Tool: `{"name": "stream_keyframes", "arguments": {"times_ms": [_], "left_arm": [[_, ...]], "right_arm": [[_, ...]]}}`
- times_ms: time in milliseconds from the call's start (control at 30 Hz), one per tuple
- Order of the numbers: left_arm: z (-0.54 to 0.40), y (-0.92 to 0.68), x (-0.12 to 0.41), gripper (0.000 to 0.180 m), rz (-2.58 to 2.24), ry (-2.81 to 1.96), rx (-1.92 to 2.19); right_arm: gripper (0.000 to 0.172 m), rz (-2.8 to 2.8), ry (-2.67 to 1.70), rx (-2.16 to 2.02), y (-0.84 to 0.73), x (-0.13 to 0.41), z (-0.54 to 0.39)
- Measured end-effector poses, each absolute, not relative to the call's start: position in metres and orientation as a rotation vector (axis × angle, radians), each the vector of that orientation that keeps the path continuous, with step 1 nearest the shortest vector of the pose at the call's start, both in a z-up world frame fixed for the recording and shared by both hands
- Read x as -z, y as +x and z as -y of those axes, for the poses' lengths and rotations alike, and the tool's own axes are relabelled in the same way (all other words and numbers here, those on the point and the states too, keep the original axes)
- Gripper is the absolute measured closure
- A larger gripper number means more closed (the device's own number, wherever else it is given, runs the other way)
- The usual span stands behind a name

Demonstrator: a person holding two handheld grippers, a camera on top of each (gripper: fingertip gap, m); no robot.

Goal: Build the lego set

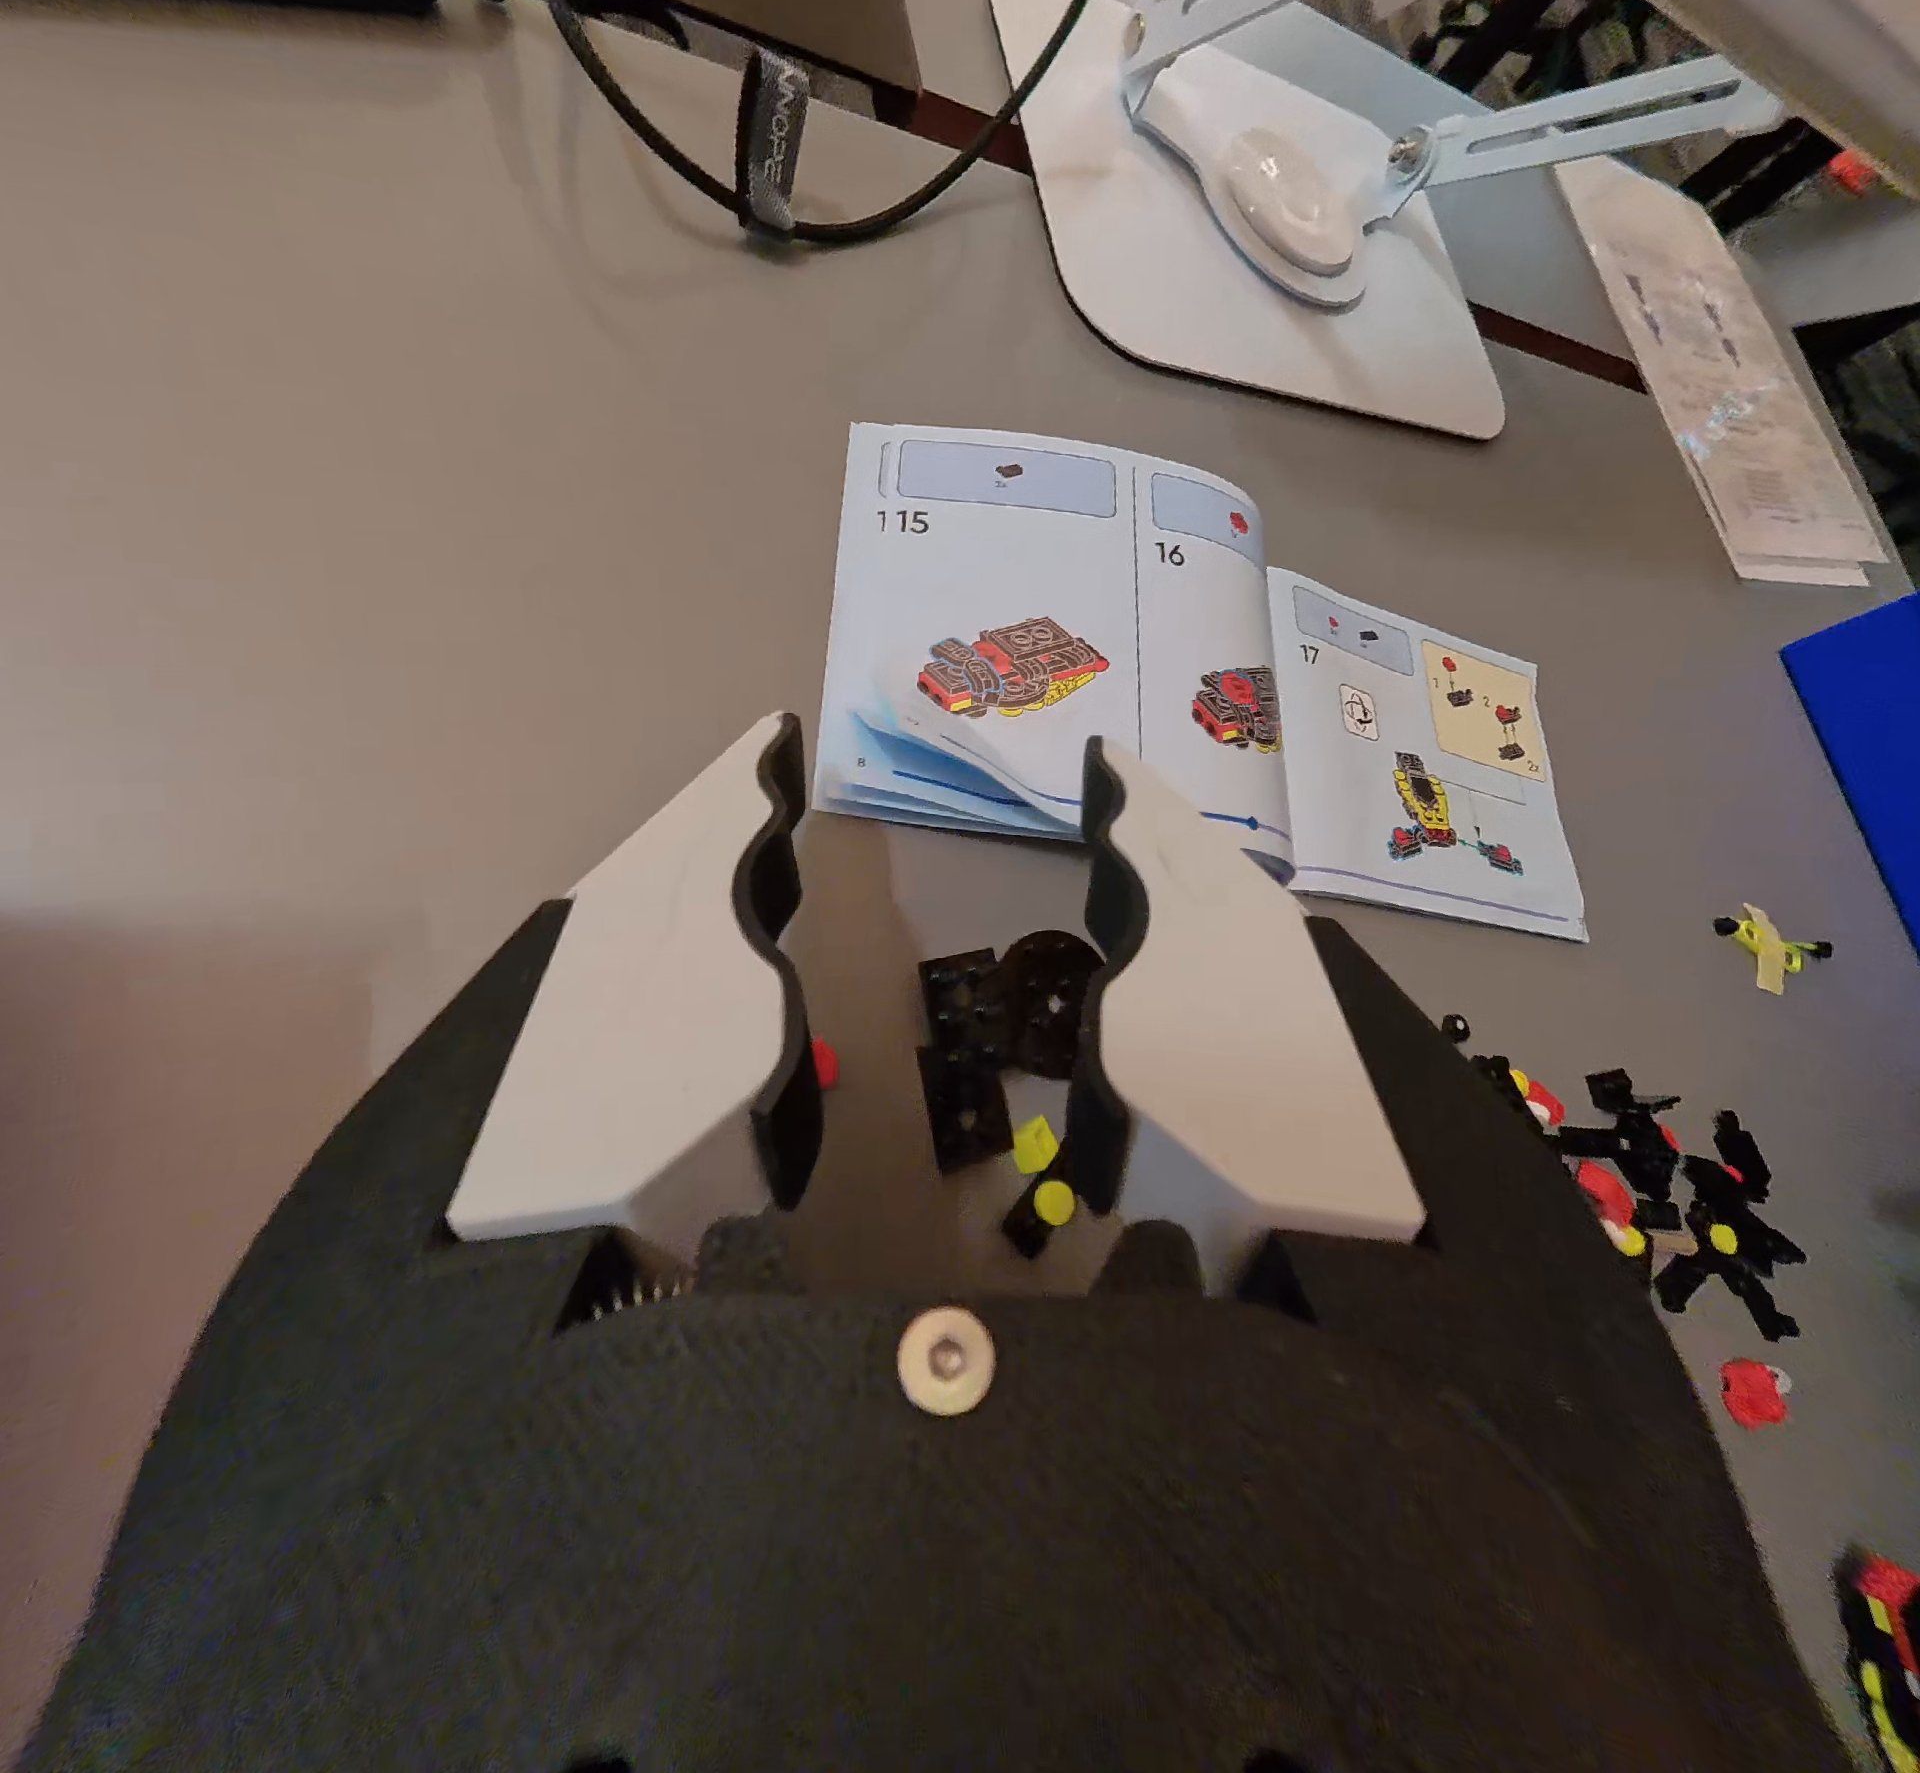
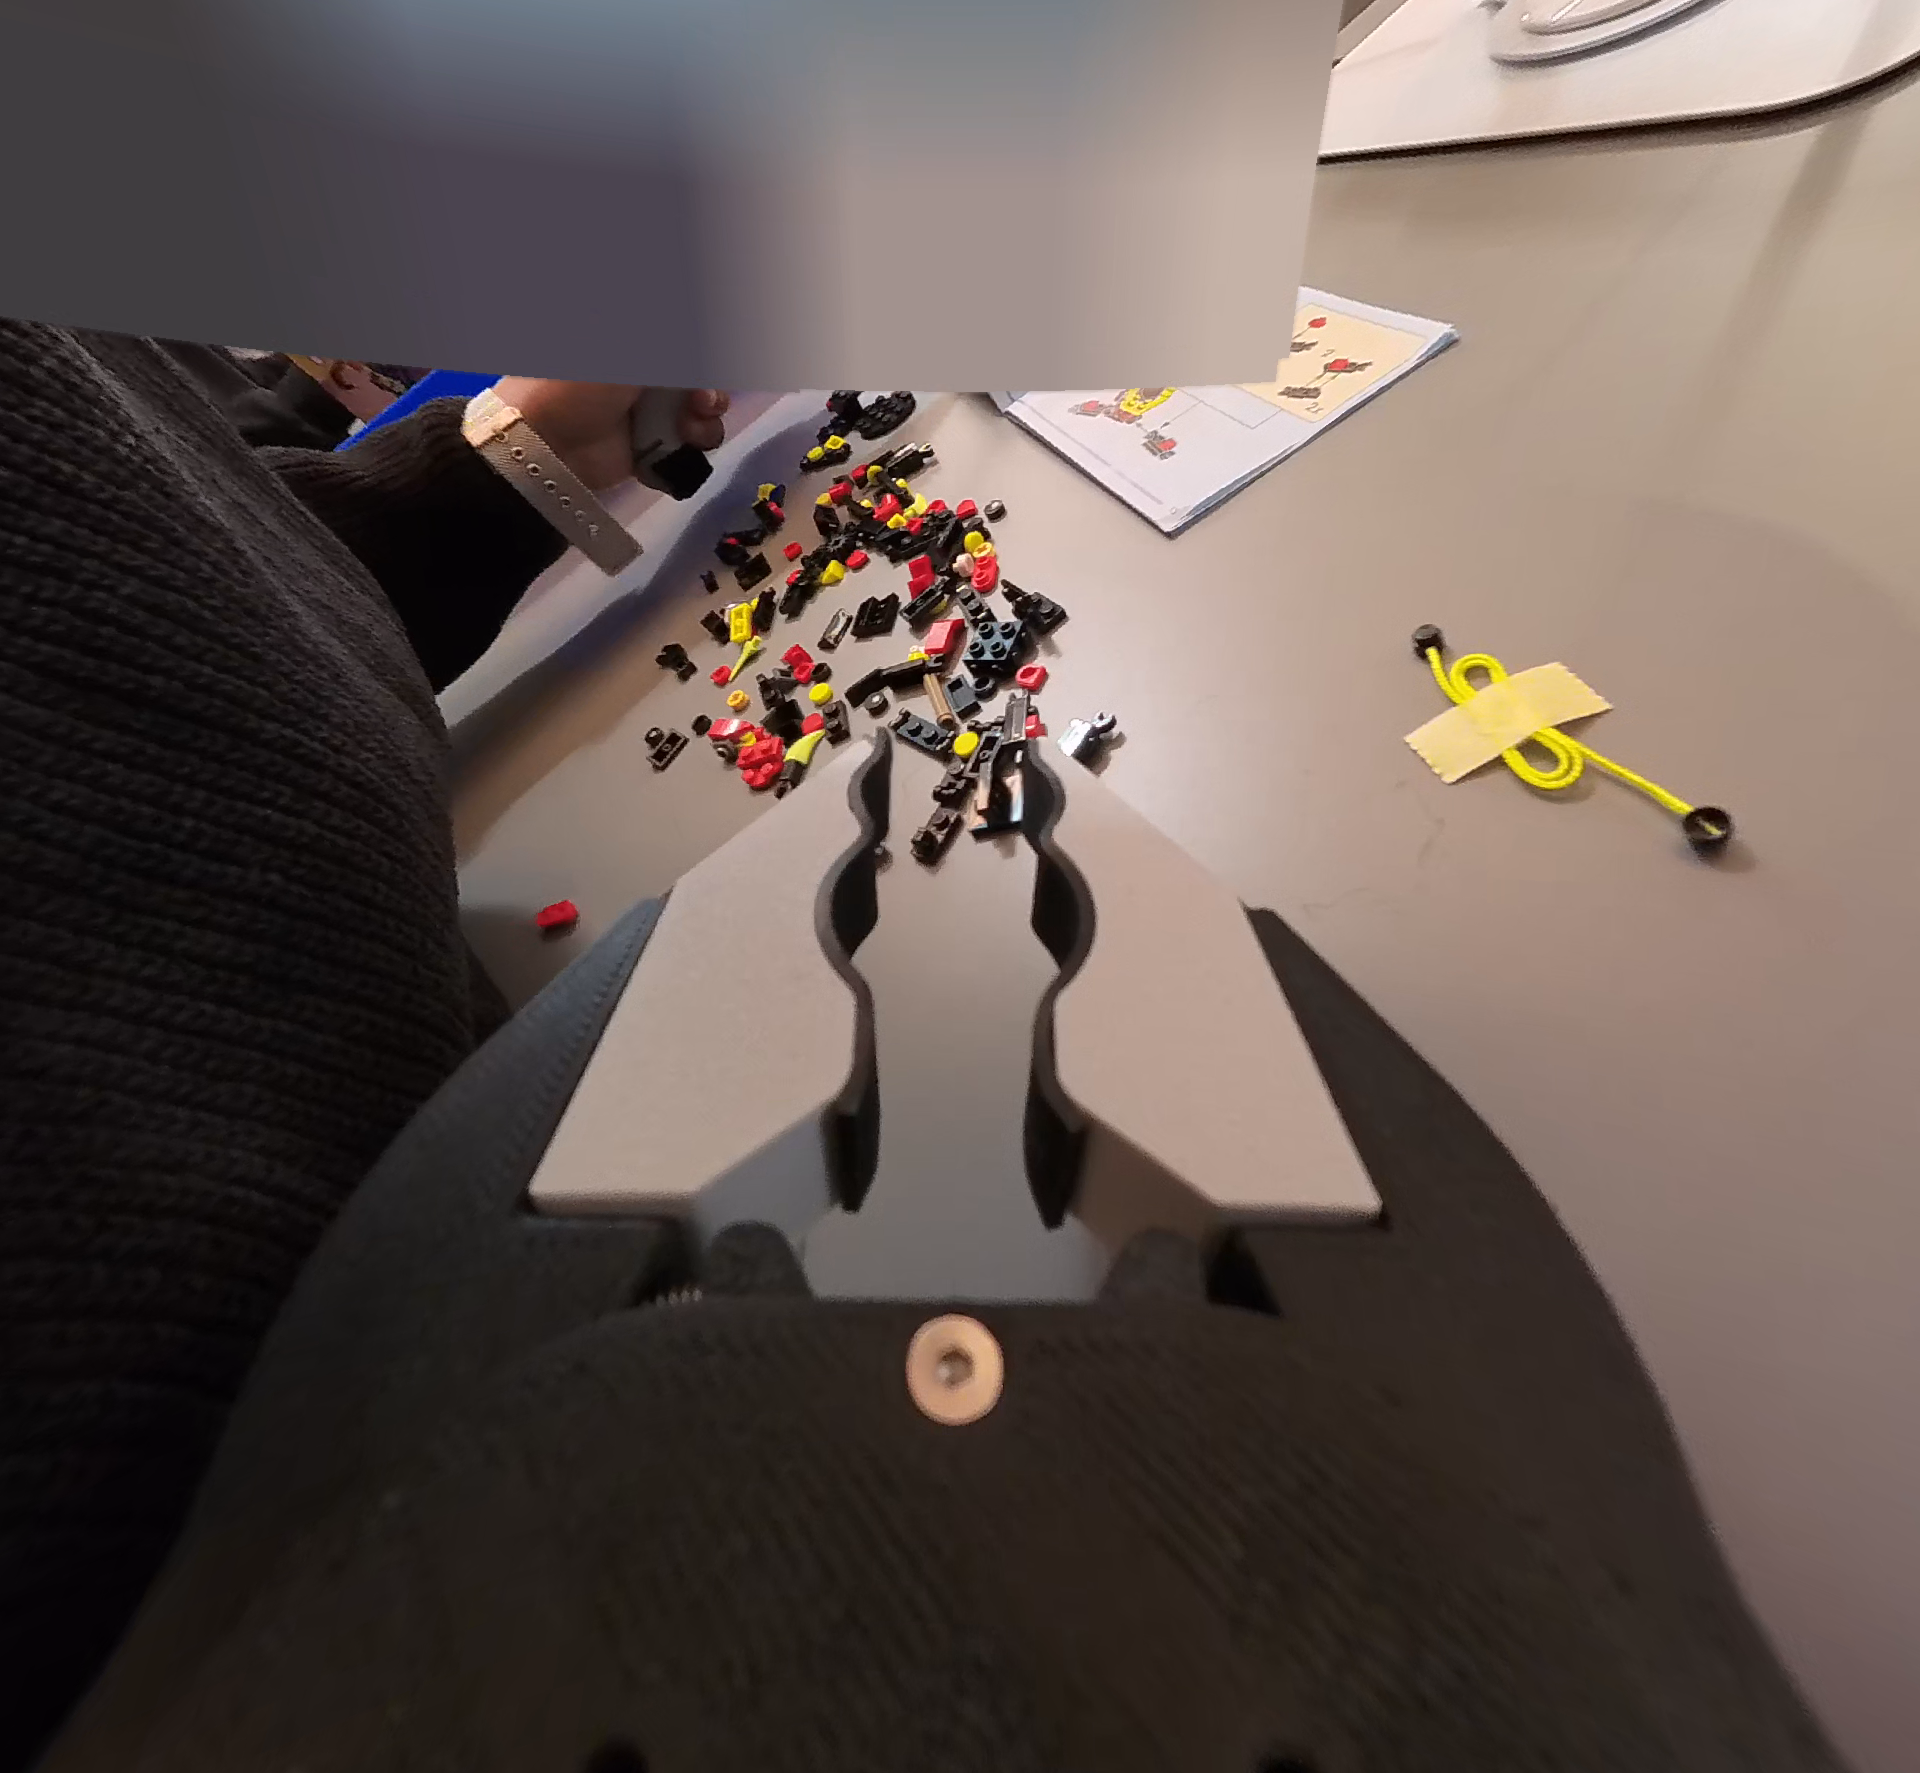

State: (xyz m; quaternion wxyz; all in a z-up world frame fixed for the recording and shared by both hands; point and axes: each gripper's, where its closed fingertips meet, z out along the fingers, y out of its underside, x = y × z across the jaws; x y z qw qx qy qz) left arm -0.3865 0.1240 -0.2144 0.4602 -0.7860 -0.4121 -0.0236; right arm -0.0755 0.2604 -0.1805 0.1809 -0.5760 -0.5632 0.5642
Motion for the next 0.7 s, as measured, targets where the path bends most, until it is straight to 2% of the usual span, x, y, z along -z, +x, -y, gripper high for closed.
{"name": "stream_keyframes", "arguments": {"times_ms": [167, 367, 500, 700], "left_arm": [[-0.127, -0.381, 0.225, 0.138, 1.036, -1.958, 0.116], [-0.130, -0.384, 0.211, 0.176, 0.988, -1.907, 0.093], [-0.137, -0.379, 0.206, 0.180, 0.956, -1.879, 0.130], [-0.176, -0.343, 0.149, 0.180, 0.666, -1.739, 0.219]], "right_arm": [[0.149, 1.593, -1.619, -1.587, -0.076, 0.181, -0.260], [0.149, 1.588, -1.619, -1.597, -0.076, 0.180, -0.260], [0.149, 1.586, -1.615, -1.603, -0.076, 0.178, -0.259], [0.149, 1.582, -1.594, -1.611, -0.072, 0.173, -0.259]]}}
